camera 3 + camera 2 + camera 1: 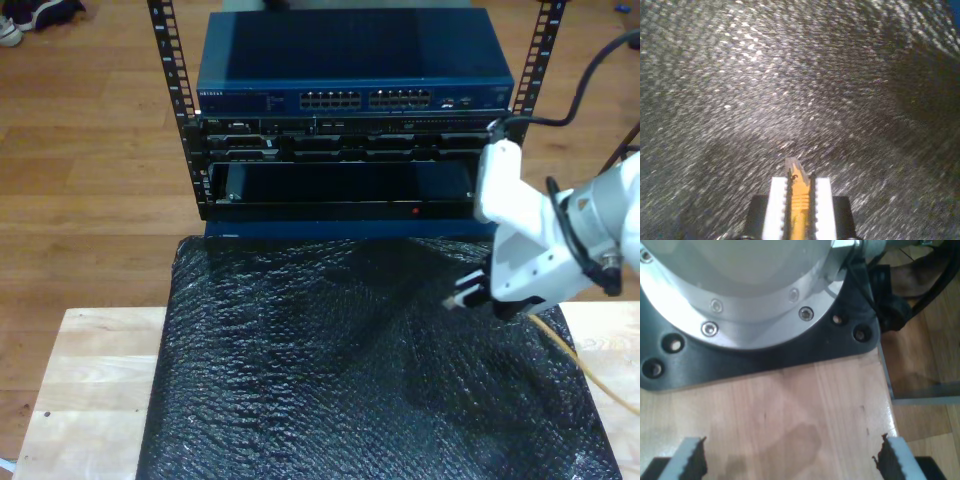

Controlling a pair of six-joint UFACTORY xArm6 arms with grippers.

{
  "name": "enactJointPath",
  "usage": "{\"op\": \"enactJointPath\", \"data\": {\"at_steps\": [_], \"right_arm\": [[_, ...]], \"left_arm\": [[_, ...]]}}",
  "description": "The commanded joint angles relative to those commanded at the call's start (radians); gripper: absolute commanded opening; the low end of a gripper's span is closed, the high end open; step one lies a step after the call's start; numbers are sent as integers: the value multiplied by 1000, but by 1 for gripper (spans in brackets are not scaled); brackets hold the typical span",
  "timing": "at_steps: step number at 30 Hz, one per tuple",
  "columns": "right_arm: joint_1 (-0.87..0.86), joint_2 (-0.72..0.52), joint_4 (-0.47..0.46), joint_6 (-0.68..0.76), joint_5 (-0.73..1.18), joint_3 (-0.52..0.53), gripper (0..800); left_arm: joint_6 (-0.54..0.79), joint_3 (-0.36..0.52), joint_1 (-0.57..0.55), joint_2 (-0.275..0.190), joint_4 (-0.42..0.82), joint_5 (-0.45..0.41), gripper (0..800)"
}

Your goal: Grab the cable and plug it in

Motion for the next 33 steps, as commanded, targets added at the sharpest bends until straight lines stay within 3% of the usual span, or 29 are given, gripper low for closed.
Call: {"op": "enactJointPath", "data": {"at_steps": [14,24,33], "right_arm": [[97,61,-3,-6,-252,-23,0],[147,181,-78,-5,-551,-14,0],[146,222,-75,0,-661,-12,0]], "left_arm": [[0,0,0,-2,0,0,800],[2,0,0,-2,0,0,800],[2,0,0,0,0,0,800]]}}
